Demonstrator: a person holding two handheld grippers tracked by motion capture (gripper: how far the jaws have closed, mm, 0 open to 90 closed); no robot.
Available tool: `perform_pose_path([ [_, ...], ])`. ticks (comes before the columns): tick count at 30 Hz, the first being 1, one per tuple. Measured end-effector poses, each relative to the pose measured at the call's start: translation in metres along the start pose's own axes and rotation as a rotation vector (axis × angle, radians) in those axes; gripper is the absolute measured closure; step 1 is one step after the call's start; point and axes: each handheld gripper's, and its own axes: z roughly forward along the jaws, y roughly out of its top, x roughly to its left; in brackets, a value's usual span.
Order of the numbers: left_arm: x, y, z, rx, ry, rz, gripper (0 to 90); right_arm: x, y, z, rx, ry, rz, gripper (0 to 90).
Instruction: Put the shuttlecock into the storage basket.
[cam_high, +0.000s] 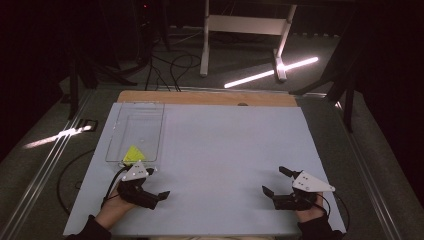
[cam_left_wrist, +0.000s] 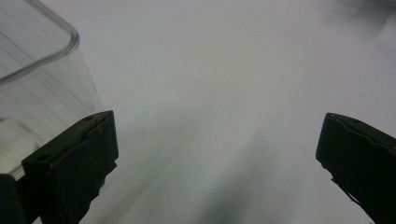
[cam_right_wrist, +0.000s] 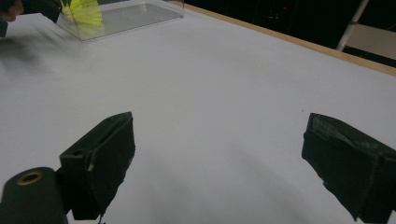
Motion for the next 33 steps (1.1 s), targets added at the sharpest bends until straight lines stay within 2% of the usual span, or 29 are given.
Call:
perform_pose_path([
  [3, 0.001, -0.005, -0.001, -0.026, 0.001, -0.011, 0.0, 0.0, 0.0, 0.0, 0.001, 0.001, 0.001, 9.7],
  [6, 0.001, -0.009, -0.001, -0.032, 0.021, -0.021, 0.0, 0.0, 0.0, 0.0, 0.004, 0.001, -0.001, 9.7],
  [9, 0.001, -0.011, -0.004, -0.055, 0.044, -0.033, 0.0, 0.0, -0.001, 0.0, 0.004, 0.002, 0.0, 9.7],
  [13, 0.001, -0.013, -0.005, -0.078, 0.096, -0.046, 0.0, 0.0, -0.001, 0.0, 0.005, 0.003, 0.0, 9.7],
  [15, 0.001, -0.015, -0.006, -0.088, 0.105, -0.056, 0.1, -0.001, -0.001, 0.0, 0.004, 0.004, 0.002, 9.7],
  [24, -0.003, -0.018, -0.004, -0.089, 0.145, -0.058, 0.1, -0.001, -0.001, 0.0, 0.008, 0.01, 0.005, 9.7],
  [27, -0.005, -0.017, -0.004, -0.092, 0.151, -0.033, 0.1, -0.001, -0.002, 0.0, 0.007, 0.009, 0.009, 9.7],
  [33, -0.007, -0.018, -0.003, -0.098, 0.133, -0.038, 0.1, -0.002, -0.002, 0.0, 0.012, 0.013, 0.016, 9.8],
])
